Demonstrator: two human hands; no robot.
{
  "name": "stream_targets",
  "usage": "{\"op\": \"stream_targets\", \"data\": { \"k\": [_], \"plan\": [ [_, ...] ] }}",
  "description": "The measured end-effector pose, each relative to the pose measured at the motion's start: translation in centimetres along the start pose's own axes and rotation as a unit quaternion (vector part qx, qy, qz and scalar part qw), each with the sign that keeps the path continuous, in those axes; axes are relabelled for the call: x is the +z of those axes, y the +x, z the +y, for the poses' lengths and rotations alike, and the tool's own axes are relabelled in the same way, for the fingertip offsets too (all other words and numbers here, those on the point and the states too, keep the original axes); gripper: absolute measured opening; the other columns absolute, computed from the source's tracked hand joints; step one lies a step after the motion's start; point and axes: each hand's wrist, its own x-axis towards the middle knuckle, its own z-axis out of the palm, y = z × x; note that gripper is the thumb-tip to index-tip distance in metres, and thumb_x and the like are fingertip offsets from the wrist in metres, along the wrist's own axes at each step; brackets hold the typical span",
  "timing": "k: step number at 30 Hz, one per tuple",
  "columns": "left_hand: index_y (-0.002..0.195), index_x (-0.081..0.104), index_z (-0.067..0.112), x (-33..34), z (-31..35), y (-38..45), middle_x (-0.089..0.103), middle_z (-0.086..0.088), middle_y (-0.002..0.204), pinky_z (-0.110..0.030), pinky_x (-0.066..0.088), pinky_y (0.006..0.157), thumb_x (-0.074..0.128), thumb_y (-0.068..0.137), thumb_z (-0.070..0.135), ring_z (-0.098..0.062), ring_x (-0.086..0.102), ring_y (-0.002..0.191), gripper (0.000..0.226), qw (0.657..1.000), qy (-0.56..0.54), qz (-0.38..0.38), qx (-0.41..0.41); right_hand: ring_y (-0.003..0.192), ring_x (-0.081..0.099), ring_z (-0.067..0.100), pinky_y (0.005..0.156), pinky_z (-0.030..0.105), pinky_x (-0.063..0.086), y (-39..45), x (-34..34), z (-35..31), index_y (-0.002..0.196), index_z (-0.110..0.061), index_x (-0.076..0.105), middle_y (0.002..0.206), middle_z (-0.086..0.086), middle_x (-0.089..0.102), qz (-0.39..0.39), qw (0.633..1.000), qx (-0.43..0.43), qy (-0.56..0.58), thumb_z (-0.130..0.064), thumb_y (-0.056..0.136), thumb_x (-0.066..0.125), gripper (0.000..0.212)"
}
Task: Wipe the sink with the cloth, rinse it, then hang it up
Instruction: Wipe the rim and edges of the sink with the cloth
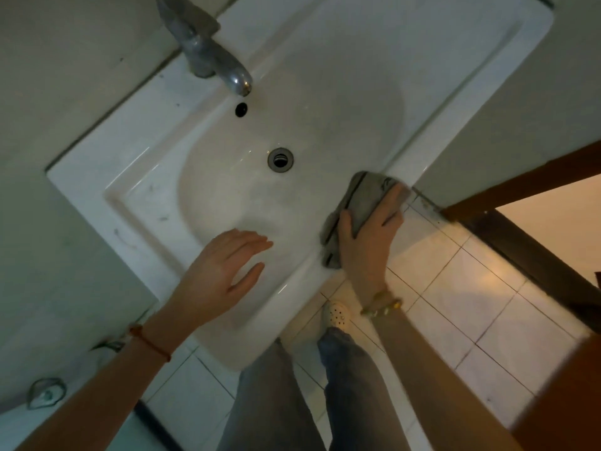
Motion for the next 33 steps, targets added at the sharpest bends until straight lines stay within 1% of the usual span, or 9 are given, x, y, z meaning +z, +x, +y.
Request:
{"op": "stream_targets", "data": {
  "k": [2, 5, 8, 12, 17, 20, 24, 28, 33],
  "plan": [
    [0.127, 0.064, 0.011, -0.5, -0.6, -2.3, 0.066, -0.004, 0.126, -0.036, 0.035, 0.115, 0.050, 0.097, 0.030, -0.018, 0.057, 0.120, 0.038, 1.000, 0.021, 0.006, 0.001, 0.115, 0.041, 0.019, 0.100, 0.035, 0.044, -5.0, 1.2, -0.6, 0.153, -0.020, -0.010, 0.148, 0.017, 0.018, -0.021, 1.000, -0.002, 0.018, -0.036, 0.092, 0.057, 0.093],
    [0.125, 0.065, 0.010, -0.5, -1.9, -4.7, 0.067, -0.005, 0.124, -0.040, 0.035, 0.116, 0.051, 0.096, 0.030, -0.019, 0.058, 0.120, 0.038, 0.999, 0.047, 0.007, 0.013, 0.115, 0.030, 0.010, 0.102, 0.027, 0.033, -7.9, 2.1, -1.1, 0.154, -0.017, -0.009, 0.148, 0.017, 0.018, -0.020, 0.999, -0.005, 0.024, -0.035, 0.092, 0.060, 0.094],
    [0.123, 0.066, 0.009, -0.2, -3.2, -5.8, 0.067, -0.004, 0.125, -0.042, 0.033, 0.117, 0.049, 0.097, 0.030, -0.021, 0.060, 0.119, 0.038, 0.998, 0.055, 0.005, 0.034, 0.115, 0.031, 0.013, 0.103, 0.024, 0.026, -5.2, 1.5, -1.9, 0.154, -0.017, -0.009, 0.147, 0.017, 0.016, -0.005, 0.999, 0.027, 0.027, -0.030, 0.093, 0.060, 0.092],
    [0.122, 0.066, 0.008, 0.2, -4.8, -6.2, 0.066, -0.005, 0.126, -0.044, 0.032, 0.118, 0.047, 0.098, 0.030, -0.023, 0.060, 0.121, 0.038, 0.995, 0.058, 0.013, 0.076, 0.132, 0.032, 0.029, 0.104, 0.013, 0.014, -2.7, 1.7, -2.7, 0.154, -0.009, 0.001, 0.147, 0.021, 0.022, 0.084, 0.996, 0.042, 0.003, -0.029, 0.095, 0.057, 0.084],
    [0.122, 0.066, 0.007, 0.6, -5.8, -5.8, 0.067, -0.008, 0.125, -0.048, 0.034, 0.116, 0.053, 0.096, 0.024, -0.024, 0.060, 0.122, 0.033, 0.991, 0.049, 0.048, 0.118, 0.134, 0.030, 0.025, 0.113, 0.029, 0.027, -12.6, 5.2, -3.4, 0.154, -0.018, -0.001, 0.151, 0.016, 0.016, 0.064, 0.997, 0.032, 0.003, -0.030, 0.094, 0.057, 0.084],
    [0.121, 0.066, 0.005, 0.7, -5.8, -6.0, 0.068, -0.009, 0.124, -0.049, 0.034, 0.116, 0.051, 0.096, 0.021, -0.025, 0.060, 0.122, 0.033, 0.990, 0.028, 0.066, 0.119, 0.131, 0.032, 0.017, 0.109, 0.026, 0.030, -19.1, 6.9, -4.0, 0.154, -0.025, -0.006, 0.152, 0.008, 0.013, 0.039, 0.998, 0.032, 0.024, -0.031, 0.094, 0.057, 0.087],
    [0.123, 0.064, 0.007, 0.7, -5.8, -6.0, 0.066, -0.008, 0.126, -0.049, 0.031, 0.118, 0.048, 0.096, 0.025, -0.024, 0.059, 0.124, 0.036, 0.993, 0.031, 0.051, 0.102, 0.118, 0.032, 0.013, 0.101, 0.023, 0.027, -15.1, 5.4, -4.1, 0.154, -0.019, -0.004, 0.148, 0.016, 0.019, 0.055, 0.998, 0.037, -0.005, -0.032, 0.095, 0.055, 0.085],
    [0.124, 0.064, 0.007, 0.7, -5.7, -6.0, 0.065, -0.007, 0.128, -0.048, 0.029, 0.119, 0.049, 0.095, 0.023, -0.024, 0.058, 0.124, 0.037, 0.994, 0.032, 0.045, 0.097, 0.128, 0.037, 0.034, 0.104, 0.022, 0.023, -8.0, 4.1, -3.4, 0.154, -0.009, 0.003, 0.141, 0.023, 0.029, 0.106, 0.992, 0.061, -0.019, -0.029, 0.094, 0.055, 0.081],
    [0.123, 0.064, 0.006, 0.9, -5.7, -6.1, 0.066, -0.007, 0.127, -0.048, 0.029, 0.119, 0.051, 0.094, 0.021, -0.024, 0.058, 0.124, 0.036, 0.993, 0.035, 0.058, 0.099, 0.129, 0.035, 0.025, 0.111, 0.030, 0.034, -16.2, 7.0, -4.1, 0.154, -0.017, 0.001, 0.148, 0.017, 0.021, 0.085, 0.995, 0.037, -0.020, -0.030, 0.093, 0.056, 0.083]
  ]
}}
